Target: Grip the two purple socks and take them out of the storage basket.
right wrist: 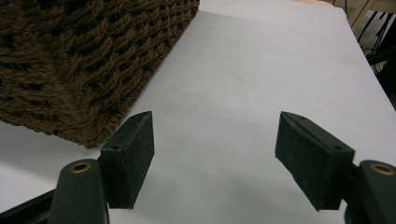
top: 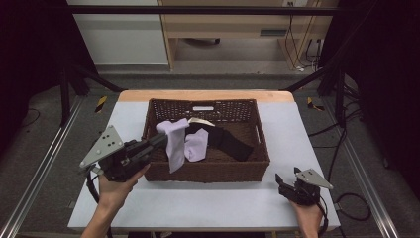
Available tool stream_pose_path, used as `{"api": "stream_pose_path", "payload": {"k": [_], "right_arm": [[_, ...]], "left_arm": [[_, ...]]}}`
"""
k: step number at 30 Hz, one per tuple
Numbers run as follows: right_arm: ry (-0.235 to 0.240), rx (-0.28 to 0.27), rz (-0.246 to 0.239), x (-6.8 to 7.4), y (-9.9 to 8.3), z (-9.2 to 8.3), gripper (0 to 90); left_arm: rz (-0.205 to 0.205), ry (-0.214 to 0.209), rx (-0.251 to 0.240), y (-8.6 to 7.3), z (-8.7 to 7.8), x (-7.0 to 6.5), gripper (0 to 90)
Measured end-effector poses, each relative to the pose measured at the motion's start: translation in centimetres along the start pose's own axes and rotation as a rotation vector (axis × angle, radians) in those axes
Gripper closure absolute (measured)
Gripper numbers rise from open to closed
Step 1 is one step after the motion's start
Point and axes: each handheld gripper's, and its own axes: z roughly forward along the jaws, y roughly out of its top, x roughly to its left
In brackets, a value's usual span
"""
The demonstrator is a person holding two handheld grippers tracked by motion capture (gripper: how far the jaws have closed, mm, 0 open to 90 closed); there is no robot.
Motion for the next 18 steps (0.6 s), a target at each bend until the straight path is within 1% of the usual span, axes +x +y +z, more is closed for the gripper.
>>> {"api": "stream_pose_path", "payload": {"k": [4, 9, 13, 15, 18], "right_arm": [[-0.001, 0.001, 0.000, 0.0, 0.0, 0.0, 28.3], [-0.003, 0.001, -0.002, 0.0, 0.0, 0.0, 28.3], [-0.003, 0.003, 0.000, 0.0, 0.0, 0.0, 28.3], [-0.005, 0.003, -0.002, 0.0, 0.0, 0.0, 28.2], [-0.005, 0.004, 0.000, 0.1, 0.0, 0.0, 28.2]], "left_arm": [[0.009, -0.015, 0.019, -0.9, -0.6, -0.9, 86.3], [0.007, -0.037, 0.049, -2.3, -0.9, -1.8, 86.3], [-0.006, -0.054, 0.076, -3.8, -0.9, -2.2, 86.2], [-0.005, -0.061, 0.095, -4.6, -0.7, -2.3, 86.2], [-0.022, -0.075, 0.123, -5.9, -0.4, -2.6, 86.2]]}}
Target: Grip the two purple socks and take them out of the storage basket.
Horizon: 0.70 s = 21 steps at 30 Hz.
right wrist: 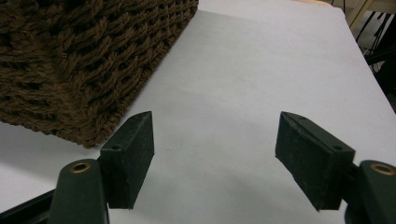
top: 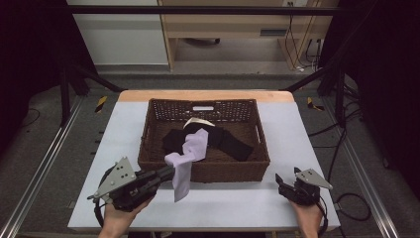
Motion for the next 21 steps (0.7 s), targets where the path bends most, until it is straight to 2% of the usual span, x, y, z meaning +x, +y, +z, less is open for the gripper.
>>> {"api": "stream_pose_path", "payload": {"k": [10, 14, 21], "right_arm": [[-0.003, 0.001, -0.008, 0.0, 0.0, 0.0, 28.1], [-0.003, -0.001, -0.008, 0.0, 0.0, 0.0, 28.1], [-0.006, -0.002, -0.015, 0.1, 0.0, 0.0, 28.0]], "left_arm": [[-0.024, -0.034, 0.112, -3.6, 1.4, -0.8, 86.2], [-0.042, -0.039, 0.172, -5.3, 2.3, -0.8, 86.2], [-0.067, -0.027, 0.235, -7.3, 3.2, -0.5, 86.1]]}}
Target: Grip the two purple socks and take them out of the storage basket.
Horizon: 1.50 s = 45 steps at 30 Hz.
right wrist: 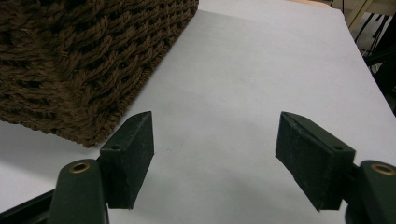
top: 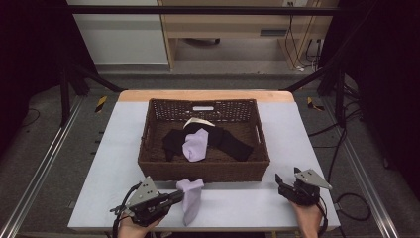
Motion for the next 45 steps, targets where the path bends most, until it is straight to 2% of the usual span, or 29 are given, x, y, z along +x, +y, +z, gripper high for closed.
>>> {"api": "stream_pose_path", "payload": {"k": [8, 11, 18, 21, 28, 35, 40, 45], "right_arm": [[-0.001, 0.004, 0.000, 0.0, 0.0, 0.0, 27.7], [-0.002, 0.006, -0.001, 0.0, 0.0, 0.0, 27.6], [-0.006, 0.012, 0.002, 0.0, 0.0, 0.1, 27.5], [-0.009, 0.014, 0.004, 0.0, 0.0, 0.2, 27.4], [-0.012, 0.021, 0.003, 0.0, 0.0, 0.2, 27.5], [-0.016, 0.023, 0.004, 0.0, 0.0, 0.2, 27.5], [-0.018, 0.026, 0.008, 0.0, 0.1, 0.3, 27.4], [-0.018, 0.029, 0.012, 0.0, 0.1, 0.3, 27.4]], "left_arm": [[-0.031, 0.034, 0.063, -1.2, 1.0, 1.1, 85.2], [-0.042, 0.051, 0.086, -1.5, 1.2, 1.5, 81.6], [-0.047, 0.084, 0.066, -1.5, 0.7, 1.7, 68.5], [-0.056, 0.091, 0.039, -1.0, 0.0, 1.8, 64.5], [-0.082, 0.113, -0.038, 0.8, -1.8, 2.0, 59.5], [-0.056, 0.141, -0.111, 3.6, -3.0, 2.2, 56.1], [-0.027, 0.170, -0.131, 6.4, -3.1, 2.9, 55.0], [-0.009, 0.186, -0.136, 9.1, -2.4, 3.8, 53.8]]}}
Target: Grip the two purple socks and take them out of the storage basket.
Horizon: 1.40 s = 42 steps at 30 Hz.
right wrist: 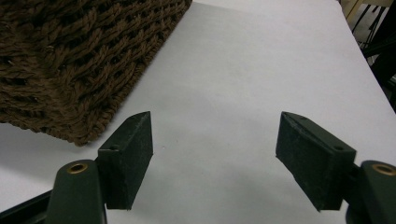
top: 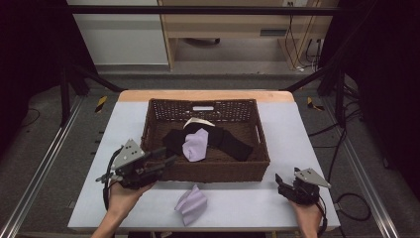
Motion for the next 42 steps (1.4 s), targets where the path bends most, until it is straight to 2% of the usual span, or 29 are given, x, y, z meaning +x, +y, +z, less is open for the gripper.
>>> {"api": "stream_pose_path", "payload": {"k": [4, 7, 10, 14, 21, 23, 30, 34, 37, 40, 42], "right_arm": [[0.000, 0.001, 0.001, 0.0, 0.0, 0.0, 27.4], [0.001, 0.002, 0.002, 0.0, 0.0, 0.0, 27.4], [0.001, 0.004, 0.004, 0.0, 0.0, 0.1, 27.3], [0.000, 0.005, 0.000, 0.0, 0.0, 0.1, 27.4], [-0.001, 0.011, -0.004, 0.0, 0.1, 0.1, 27.4], [-0.001, 0.012, -0.003, 0.0, 0.1, 0.1, 27.4], [-0.004, 0.008, -0.008, 0.1, 0.0, 0.1, 27.6], [-0.002, 0.009, -0.005, 0.1, 0.0, 0.1, 27.7], [-0.003, 0.006, -0.009, 0.1, 0.0, 0.1, 27.7], [-0.003, 0.008, -0.010, 0.1, 0.0, 0.1, 27.8], [-0.003, 0.008, -0.010, 0.1, 0.0, 0.1, 27.8]], "left_arm": [[-0.009, 0.016, 0.011, 1.5, 1.5, 0.8, 52.1], [-0.001, 0.035, 0.010, 2.4, 2.7, 1.2, 52.1], [-0.019, 0.021, 0.009, 3.2, 3.9, 1.8, 52.0], [-0.022, 0.046, 0.012, 4.0, 5.4, 2.6, 50.5], [-0.030, 0.125, 0.035, 4.9, 8.5, 4.3, 50.2], [-0.012, 0.150, 0.042, 4.8, 9.6, 4.7, 48.8], [-0.026, 0.188, 0.119, 3.9, 13.3, 5.7, 47.8], [0.019, 0.229, 0.178, 3.2, 14.8, 6.0, 46.4], [0.017, 0.237, 0.217, 2.6, 15.7, 6.4, 46.4], [-0.006, 0.226, 0.247, 2.2, 16.4, 6.8, 46.2], [-0.003, 0.226, 0.269, 2.0, 16.8, 6.9, 45.8]]}}
